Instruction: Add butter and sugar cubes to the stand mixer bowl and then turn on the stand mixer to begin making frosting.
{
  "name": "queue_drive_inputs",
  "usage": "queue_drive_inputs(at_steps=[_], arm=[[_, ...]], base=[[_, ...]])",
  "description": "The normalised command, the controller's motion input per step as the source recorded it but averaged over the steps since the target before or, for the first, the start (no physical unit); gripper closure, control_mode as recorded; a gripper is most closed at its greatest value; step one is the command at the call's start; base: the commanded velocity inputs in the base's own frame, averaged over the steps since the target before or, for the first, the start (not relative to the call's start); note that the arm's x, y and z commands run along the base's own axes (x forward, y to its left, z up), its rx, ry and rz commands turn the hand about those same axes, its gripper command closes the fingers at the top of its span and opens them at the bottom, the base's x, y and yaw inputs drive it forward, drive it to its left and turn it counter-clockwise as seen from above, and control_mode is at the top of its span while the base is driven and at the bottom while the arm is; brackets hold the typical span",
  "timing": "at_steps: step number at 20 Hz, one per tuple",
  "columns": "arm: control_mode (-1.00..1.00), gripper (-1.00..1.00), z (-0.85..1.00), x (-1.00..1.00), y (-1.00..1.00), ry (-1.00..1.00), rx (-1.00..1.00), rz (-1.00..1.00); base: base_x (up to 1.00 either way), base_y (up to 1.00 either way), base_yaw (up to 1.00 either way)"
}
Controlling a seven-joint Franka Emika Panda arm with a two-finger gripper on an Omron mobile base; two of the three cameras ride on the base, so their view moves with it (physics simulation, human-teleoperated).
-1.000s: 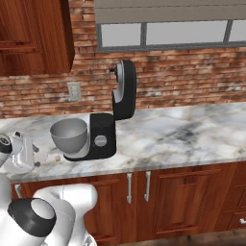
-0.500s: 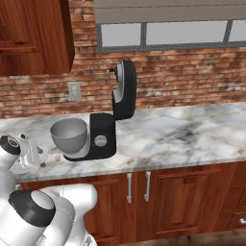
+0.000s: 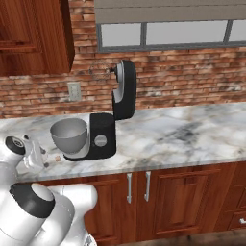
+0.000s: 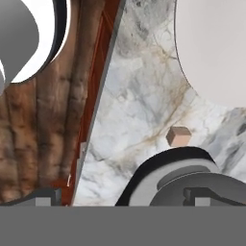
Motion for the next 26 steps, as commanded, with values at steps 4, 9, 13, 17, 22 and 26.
queue_drive_inputs(at_steps=[4,9,13,17,22,26], arm=[[-1.0,-1.0,-0.05,0.16,0.0,0.0,0.0,0.02],[-1.0,-1.0,-0.13,0.15,0.0,0.01,0.0,0.01],[-1.0,-1.0,-0.18,0.2,0.0,0.02,0.0,0.01],[-1.0,-1.0,-0.19,0.21,0.0,0.03,-0.01,0.01],[-1.0,-1.0,-0.24,0.2,0.0,0.04,-0.04,0.0],[-1.0,-1.0,-0.26,0.22,0.0,0.03,-0.05,0.0]], base=[[0.0,0.0,0.0],[0.0,0.0,0.0],[0.0,0.0,0.0],[0.0,0.0,0.0],[0.0,0.0,0.0],[0.0,0.0,0.0]])
